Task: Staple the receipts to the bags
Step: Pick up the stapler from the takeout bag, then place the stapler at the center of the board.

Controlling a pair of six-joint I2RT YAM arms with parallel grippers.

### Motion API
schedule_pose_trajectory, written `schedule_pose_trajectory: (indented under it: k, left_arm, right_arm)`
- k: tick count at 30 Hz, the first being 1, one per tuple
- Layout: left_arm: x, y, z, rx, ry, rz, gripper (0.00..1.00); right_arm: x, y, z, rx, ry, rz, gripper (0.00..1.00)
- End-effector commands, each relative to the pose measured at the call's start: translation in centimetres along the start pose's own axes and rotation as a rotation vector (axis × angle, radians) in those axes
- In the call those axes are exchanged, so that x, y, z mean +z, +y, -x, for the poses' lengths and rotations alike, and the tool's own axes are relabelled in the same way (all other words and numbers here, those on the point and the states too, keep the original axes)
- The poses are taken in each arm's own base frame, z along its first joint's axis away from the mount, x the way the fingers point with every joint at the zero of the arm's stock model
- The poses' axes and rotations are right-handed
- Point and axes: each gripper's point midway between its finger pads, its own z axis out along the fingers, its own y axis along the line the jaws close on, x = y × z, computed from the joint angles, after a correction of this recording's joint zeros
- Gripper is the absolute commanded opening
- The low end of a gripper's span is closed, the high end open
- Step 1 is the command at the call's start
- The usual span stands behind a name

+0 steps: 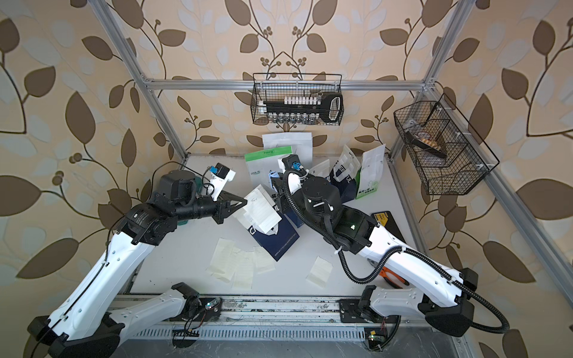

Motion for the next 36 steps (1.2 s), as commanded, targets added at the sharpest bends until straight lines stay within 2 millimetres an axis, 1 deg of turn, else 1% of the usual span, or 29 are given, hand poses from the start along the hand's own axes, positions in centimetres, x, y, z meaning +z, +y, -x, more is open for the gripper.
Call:
schedule_pose_trajectory:
  k: [1,6,11,14,17,20,24,27,29,30,33,36]
  left_arm:
    - [-0.9,0.1,1.0,0.011,-0.033,0.046,0.0]
    - [-2.3,1.1,1.4,0.029,-0.052,0.143,0.0]
    - [-4.0,3.2,1.9,0.028,-0.068,0.302,0.0]
    - [-4.8,4.2,2.2,0.024,-0.082,0.376,0.0]
    - [-5.4,4.9,2.4,0.027,-0.099,0.429,0.0]
    - [-5.7,5.4,2.5,0.034,-0.111,0.459,0.0]
    - [-5.4,5.8,2.4,0.036,-0.108,0.472,0.0]
    - [-5.4,6.0,2.4,0.04,-0.108,0.483,0.0]
    - [-5.7,6.1,2.5,0.048,-0.107,0.499,0.0]
    - [-5.9,6.3,2.5,0.052,-0.108,0.512,0.0]
    - [-6.4,6.4,2.7,0.061,-0.117,0.532,0.0]
    - [-6.5,6.5,2.8,0.064,-0.118,0.54,0.0]
  right_arm:
    - [-0.9,-0.6,-1.7,0.061,0.069,0.0,0.0]
    - [-2.8,-2.2,-4.7,0.076,0.166,-0.051,0.0]
    - [-4.5,-3.8,-8.3,0.103,0.276,-0.101,0.0]
    - [-5.1,-4.7,-10.9,0.127,0.35,-0.138,0.0]
    - [-5.3,-5.3,-14.3,0.151,0.449,-0.174,0.0]
    - [-4.8,-5.8,-18.7,0.187,0.558,-0.208,0.0]
    - [-3.2,-6.5,-24.7,0.213,0.648,-0.277,0.0]
    - [-2.0,-7.0,-28.8,0.238,0.702,-0.322,0.0]
    - [-1.5,-7.2,-31.2,0.243,0.747,-0.352,0.0]
    - [-1.3,-7.3,-32.2,0.244,0.769,-0.365,0.0]
    - [-0.9,-7.6,-34.6,0.233,0.822,-0.405,0.0]
    - [-0.8,-7.9,-36.2,0.218,0.865,-0.427,0.0]
